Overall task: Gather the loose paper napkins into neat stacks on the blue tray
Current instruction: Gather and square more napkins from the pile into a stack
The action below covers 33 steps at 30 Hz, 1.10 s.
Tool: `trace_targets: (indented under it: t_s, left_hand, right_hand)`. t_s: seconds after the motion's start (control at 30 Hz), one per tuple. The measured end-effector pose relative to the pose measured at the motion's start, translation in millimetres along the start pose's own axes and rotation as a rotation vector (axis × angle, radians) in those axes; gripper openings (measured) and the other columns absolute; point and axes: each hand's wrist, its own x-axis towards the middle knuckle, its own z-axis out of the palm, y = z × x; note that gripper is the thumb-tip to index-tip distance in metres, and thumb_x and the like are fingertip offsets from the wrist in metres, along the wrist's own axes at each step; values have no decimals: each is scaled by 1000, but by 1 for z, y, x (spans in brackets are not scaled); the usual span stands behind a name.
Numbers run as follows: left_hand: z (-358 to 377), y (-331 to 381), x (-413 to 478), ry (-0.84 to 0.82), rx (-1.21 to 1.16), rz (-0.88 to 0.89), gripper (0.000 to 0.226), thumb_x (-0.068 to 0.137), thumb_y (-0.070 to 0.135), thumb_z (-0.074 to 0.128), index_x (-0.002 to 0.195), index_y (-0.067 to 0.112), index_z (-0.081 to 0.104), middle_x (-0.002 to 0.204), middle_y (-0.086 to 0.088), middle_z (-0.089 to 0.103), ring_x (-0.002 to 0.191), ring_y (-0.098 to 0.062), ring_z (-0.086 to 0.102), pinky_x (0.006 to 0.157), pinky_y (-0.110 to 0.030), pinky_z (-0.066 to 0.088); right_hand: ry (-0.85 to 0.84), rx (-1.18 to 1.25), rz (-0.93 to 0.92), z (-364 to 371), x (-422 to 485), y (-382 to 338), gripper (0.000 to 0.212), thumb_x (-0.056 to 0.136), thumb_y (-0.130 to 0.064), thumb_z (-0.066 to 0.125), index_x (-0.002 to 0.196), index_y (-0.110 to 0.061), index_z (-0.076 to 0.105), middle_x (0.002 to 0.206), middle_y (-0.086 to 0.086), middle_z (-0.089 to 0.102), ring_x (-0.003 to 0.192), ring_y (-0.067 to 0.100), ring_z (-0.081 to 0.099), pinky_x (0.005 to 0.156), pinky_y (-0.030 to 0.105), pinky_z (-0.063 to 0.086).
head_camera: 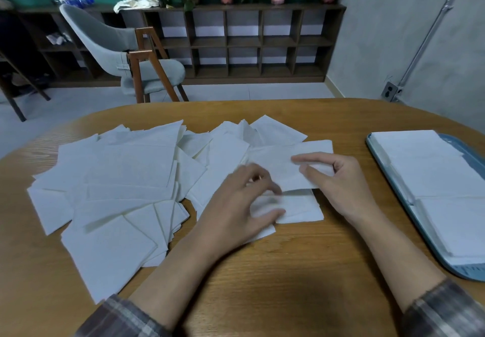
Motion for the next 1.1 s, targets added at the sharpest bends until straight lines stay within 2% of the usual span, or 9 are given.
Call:
trace_targets:
  t_s: [0.07, 0.13, 0.37, 0.57, 0.77, 0.83, 0.9, 1.0, 1.1]
  left_hand:
    - [2, -1, -2, -187, 16, -21, 27, 90, 50, 79, 107, 29, 75, 112, 17, 59, 108, -5, 57, 91, -35, 52]
    - [2, -3, -2, -243, 16, -54, 26, 93, 50, 75, 109, 30, 76, 112, 19, 61, 108, -3, 57, 91, -36, 53]
    - [-1, -1, -2, -190, 9, -84, 14, 100, 34, 68, 103, 27, 78, 102, 17, 71, 99, -2, 64, 85, -34, 55]
    - [-10, 5, 1, -93, -107, -161, 9, 98, 24, 71, 100, 23, 80, 96, 17, 76, 95, 2, 67, 79, -8, 45]
    - [-10, 4, 0, -95, -115, -151, 12, 104, 22, 65, 105, 20, 76, 98, 17, 74, 95, 2, 65, 80, -5, 40]
    - [-13, 7, 1, -71, -157, -176, 12, 106, 22, 61, 102, 22, 72, 95, 17, 72, 94, -1, 65, 80, -8, 40]
    - [-17, 10, 2, -45, -244, -226, 13, 106, 20, 60, 98, 24, 68, 91, 18, 70, 89, -6, 65, 76, -12, 42]
    - [-23, 15, 2, 13, -379, -274, 18, 107, 16, 58, 93, 25, 65, 82, 23, 63, 77, -2, 58, 70, -12, 37]
    - [-26, 15, 4, 79, -479, -311, 18, 108, 14, 55, 93, 18, 65, 76, 22, 57, 73, 0, 52, 69, -12, 35]
  right_hand:
    - [-4, 1, 6, -1, 1, 2, 26, 97, -7, 70, 106, -28, 83, 108, -30, 75, 112, -14, 62, 89, 1, 43]
    - [-35, 2, -4, -1, 0, 1, 29, 97, -5, 70, 108, -29, 82, 111, -29, 75, 114, -14, 62, 90, 0, 42]
    - [-79, -12, -26, 0, 0, 1, 37, 101, 0, 62, 112, -29, 81, 115, -32, 73, 119, -15, 59, 96, 0, 40]
    - [-118, 18, -32, 2, 0, 1, 42, 103, 1, 56, 113, -31, 81, 121, -27, 73, 124, -12, 58, 96, 0, 37]
    - [-115, 26, -20, 2, 0, 1, 41, 103, 2, 55, 113, -28, 81, 119, -26, 74, 123, -13, 58, 96, 1, 38]
    - [-118, 63, -6, 2, 0, 0, 33, 105, -7, 57, 112, -28, 81, 120, -25, 74, 123, -12, 59, 103, 10, 42]
    - [-139, 161, 19, 2, 1, 1, 24, 106, -30, 59, 113, -27, 82, 124, -19, 75, 127, -5, 60, 117, 30, 41]
    - [-207, 354, 71, 0, 0, 1, 62, 88, -74, 62, 115, -22, 82, 127, 2, 75, 127, 19, 66, 115, 51, 43]
    - [-242, 400, 49, 1, -2, 1, 84, 75, -89, 61, 116, -19, 81, 121, 11, 77, 119, 27, 71, 109, 54, 46]
